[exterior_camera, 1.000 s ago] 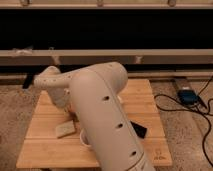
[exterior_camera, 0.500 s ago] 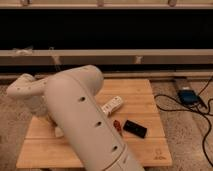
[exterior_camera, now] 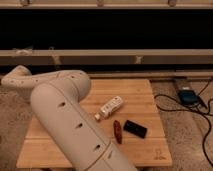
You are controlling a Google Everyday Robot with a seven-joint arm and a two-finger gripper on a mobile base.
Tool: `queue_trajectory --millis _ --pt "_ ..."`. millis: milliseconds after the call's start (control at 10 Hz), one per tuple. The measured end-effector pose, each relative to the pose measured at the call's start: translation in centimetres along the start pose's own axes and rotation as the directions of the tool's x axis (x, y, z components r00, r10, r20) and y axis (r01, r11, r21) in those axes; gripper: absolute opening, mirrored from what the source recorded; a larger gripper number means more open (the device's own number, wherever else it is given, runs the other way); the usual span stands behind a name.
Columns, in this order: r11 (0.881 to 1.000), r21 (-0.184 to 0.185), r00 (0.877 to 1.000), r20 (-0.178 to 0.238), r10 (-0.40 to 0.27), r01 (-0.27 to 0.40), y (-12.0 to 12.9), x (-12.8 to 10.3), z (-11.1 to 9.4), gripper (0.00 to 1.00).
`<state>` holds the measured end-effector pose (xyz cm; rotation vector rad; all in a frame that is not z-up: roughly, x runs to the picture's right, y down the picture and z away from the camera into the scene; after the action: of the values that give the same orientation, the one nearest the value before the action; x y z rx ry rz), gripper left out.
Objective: Drag the ceramic bowl in a circle
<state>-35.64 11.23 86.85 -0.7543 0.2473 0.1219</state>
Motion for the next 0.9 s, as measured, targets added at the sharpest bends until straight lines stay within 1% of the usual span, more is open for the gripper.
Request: queue_trajectory --millis 200,300,400,700,800,900 --pt "0.998 0.000 0.998 0.002 0.057 -0.057 -4.2 1.1 0.2 0.00" --pt "0.994 -0.004 0.994 0.005 0.105 -0.105 -6.6 2.3 0.4 0.00" --pt "0.990 -0.005 0.990 0.006 0.139 -0.139 -8.1 3.6 0.5 0.00" --pt "0.977 -0.007 0.977 -0.003 0.214 -0.214 -10.5 7.6 0.9 0.00" --pt "0.975 -0.008 0.975 -0.004 0.223 -0.223 -10.5 8.2 0.9 0.00" --pt "0.969 -0.011 0.968 -0.018 0.248 -0.249 -9.8 10.1 1.2 0.00"
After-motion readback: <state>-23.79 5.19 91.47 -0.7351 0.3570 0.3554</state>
